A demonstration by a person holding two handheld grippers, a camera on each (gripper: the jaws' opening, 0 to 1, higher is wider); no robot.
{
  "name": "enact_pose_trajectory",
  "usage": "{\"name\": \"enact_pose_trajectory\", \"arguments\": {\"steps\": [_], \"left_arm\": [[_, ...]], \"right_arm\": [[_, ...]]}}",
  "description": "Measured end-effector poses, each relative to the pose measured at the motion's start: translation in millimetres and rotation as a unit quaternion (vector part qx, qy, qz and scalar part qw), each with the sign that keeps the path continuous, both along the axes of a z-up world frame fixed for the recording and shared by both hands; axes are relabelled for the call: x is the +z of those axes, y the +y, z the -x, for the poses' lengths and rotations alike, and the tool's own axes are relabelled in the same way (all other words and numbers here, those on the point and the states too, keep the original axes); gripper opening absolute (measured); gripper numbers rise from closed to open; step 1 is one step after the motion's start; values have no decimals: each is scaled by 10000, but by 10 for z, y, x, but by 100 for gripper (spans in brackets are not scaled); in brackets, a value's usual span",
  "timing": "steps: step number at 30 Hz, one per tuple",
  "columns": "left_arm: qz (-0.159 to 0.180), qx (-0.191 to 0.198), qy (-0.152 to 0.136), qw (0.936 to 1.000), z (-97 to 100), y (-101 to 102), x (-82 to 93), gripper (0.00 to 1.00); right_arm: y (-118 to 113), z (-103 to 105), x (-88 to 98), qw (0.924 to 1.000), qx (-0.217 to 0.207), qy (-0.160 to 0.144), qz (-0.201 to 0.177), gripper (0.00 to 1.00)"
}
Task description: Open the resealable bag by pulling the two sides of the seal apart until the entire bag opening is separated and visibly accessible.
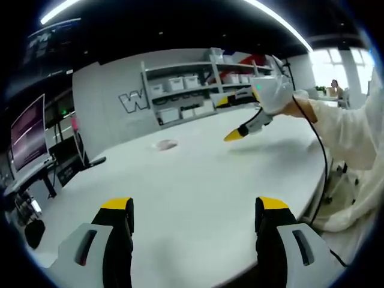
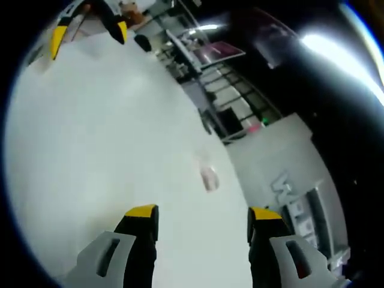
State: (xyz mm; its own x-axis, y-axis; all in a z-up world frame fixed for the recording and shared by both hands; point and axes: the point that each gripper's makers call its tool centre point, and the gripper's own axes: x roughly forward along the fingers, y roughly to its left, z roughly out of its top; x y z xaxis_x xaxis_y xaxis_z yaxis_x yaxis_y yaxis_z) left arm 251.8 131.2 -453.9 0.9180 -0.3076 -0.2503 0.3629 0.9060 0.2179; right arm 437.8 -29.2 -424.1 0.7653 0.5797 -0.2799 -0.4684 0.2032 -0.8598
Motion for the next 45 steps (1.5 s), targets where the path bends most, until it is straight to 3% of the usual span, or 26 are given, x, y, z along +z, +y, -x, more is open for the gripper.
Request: {"name": "enact_pose_trajectory", "arguments": {"steps": [45], "left_arm": [[73,18,-42,10000,-9,23,17,82]], "right_arm": [[164,-137,-47,9999,37,27,110,58]]}}
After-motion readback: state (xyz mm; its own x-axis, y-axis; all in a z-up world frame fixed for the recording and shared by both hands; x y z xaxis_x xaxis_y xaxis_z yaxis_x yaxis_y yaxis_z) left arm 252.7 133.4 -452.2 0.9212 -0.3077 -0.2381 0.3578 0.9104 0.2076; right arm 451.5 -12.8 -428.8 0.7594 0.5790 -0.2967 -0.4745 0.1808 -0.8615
